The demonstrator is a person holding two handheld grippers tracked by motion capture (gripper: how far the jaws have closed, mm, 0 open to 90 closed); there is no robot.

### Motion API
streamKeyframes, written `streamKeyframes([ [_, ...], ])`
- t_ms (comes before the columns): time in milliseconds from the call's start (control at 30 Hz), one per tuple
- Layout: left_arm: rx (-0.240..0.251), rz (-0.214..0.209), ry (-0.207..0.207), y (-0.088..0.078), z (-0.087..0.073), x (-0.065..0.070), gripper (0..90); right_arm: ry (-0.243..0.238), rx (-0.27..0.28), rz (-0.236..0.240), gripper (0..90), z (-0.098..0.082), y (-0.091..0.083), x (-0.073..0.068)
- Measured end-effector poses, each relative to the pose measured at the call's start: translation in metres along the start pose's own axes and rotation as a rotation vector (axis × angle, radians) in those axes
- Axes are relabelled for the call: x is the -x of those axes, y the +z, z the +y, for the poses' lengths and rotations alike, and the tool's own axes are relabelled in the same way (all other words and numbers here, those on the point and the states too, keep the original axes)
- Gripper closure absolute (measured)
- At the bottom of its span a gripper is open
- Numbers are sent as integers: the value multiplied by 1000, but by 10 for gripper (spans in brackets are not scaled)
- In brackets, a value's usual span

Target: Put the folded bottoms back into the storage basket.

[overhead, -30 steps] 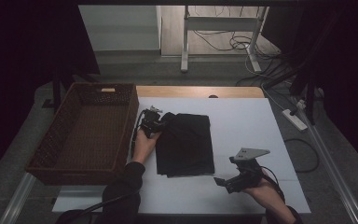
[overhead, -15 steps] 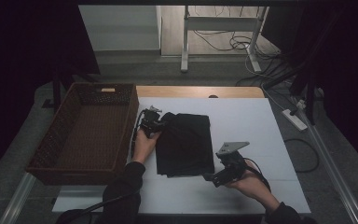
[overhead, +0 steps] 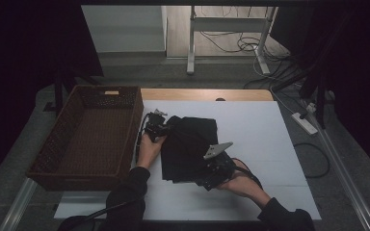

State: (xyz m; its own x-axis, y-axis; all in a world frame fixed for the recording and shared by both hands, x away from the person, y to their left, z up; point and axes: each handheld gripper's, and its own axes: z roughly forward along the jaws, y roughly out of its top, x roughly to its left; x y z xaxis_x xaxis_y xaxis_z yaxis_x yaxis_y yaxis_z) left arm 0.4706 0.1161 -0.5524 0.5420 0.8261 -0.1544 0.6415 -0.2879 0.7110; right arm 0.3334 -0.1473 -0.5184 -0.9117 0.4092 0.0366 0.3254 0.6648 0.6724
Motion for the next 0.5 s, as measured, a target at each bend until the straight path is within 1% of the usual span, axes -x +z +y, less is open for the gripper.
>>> streamKeyframes([
  [33, 0, -1, -1, 0, 0, 0, 806, -14, -12, -3, 27, 3, 7, 1],
  [67, 0, -1, -2, 0, 0, 0, 806, -14, -12, -3, 27, 3, 7, 1],
  [100, 0, -1, -2, 0, 0, 0, 806, -32, -25, -5, 48, 7, 12, 2],
  [133, 0, -2, -2, 0, 0, 0, 806, -32, -25, -5, 48, 7, 12, 2],
  [200, 0, -1, -1, 0, 0, 0, 806, -59, -43, 17, 55, 10, 20, 1],
  [233, 0, -1, -1, 0, 0, 0, 806, -73, -51, 19, 65, 10, 23, 1],
  [267, 0, -1, -1, 0, 0, 0, 806, -73, -51, 19, 65, 10, 23, 1],
  [300, 0, -2, -2, 0, 0, 0, 807, -84, -68, 17, 74, 10, 26, 1],
  [367, 0, -2, -1, 0, 0, 0, 806, -110, -116, 5, 96, 8, 33, 2],
  [400, 0, -2, -1, 0, 0, 0, 806, -147, -121, -22, 112, 7, 35, 2],
  [433, 0, -2, -2, 0, 0, 0, 806, -165, -132, -26, 137, 8, 35, 2],
  [500, 0, -1, -1, 0, 0, 0, 806, -168, -160, -34, 202, 12, 35, 2],
])
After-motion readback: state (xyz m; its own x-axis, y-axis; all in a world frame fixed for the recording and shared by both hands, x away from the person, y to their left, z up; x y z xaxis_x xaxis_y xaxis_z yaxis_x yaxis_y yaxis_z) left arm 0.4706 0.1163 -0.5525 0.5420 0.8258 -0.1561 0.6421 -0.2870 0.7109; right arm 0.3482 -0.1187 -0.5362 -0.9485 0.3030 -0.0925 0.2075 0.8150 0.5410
